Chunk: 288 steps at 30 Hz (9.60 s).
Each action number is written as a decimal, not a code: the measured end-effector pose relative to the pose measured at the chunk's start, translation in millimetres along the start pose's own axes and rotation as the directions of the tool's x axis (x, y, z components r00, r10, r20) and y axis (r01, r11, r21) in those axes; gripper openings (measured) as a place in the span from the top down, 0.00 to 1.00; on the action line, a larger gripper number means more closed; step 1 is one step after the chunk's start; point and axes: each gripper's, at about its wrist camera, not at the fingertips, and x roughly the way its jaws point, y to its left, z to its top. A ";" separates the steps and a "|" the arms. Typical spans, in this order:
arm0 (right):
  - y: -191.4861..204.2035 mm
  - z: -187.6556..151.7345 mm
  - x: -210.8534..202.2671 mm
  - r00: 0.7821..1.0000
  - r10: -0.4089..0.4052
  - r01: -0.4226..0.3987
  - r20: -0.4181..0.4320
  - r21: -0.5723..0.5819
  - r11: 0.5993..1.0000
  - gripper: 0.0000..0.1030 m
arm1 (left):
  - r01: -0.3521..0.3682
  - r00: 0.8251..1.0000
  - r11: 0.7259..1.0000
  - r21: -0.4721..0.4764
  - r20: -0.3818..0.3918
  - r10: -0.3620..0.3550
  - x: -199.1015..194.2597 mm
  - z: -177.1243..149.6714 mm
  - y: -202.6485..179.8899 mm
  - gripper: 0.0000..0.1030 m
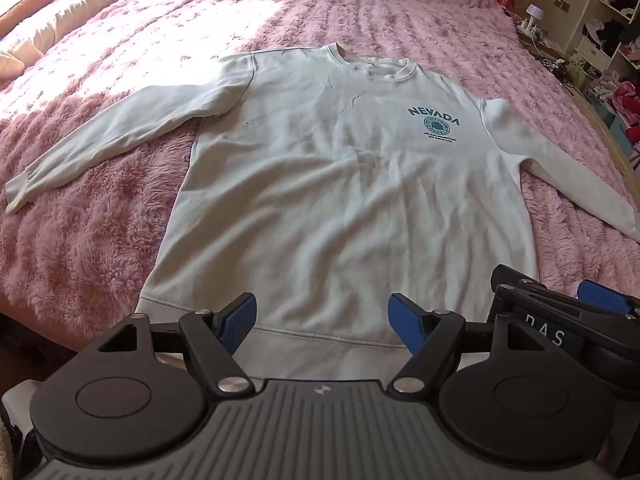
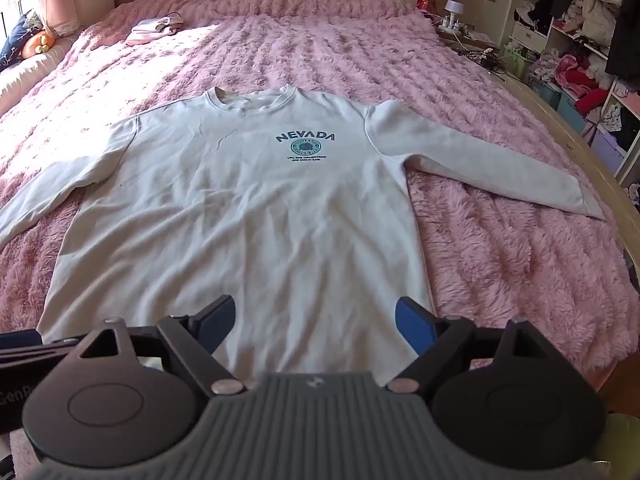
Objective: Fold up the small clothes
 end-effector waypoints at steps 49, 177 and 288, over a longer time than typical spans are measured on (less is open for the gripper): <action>-1.0 -5.6 2.6 1.000 -0.019 0.019 -0.016 -0.012 1.000 0.19 | 0.009 1.000 1.000 -0.012 -0.011 -0.009 4.6 -6.0 -3.0 0.15; 142.2 180.2 256.2 0.764 0.551 -0.634 0.335 0.233 0.738 0.61 | 0.551 0.833 0.711 -0.437 0.336 -0.439 182.4 86.2 181.8 0.15; -10.3 65.7 179.1 0.943 0.144 -0.068 0.299 -0.252 0.965 0.51 | 0.792 0.408 0.602 -0.104 0.823 -0.396 89.2 182.7 125.5 0.93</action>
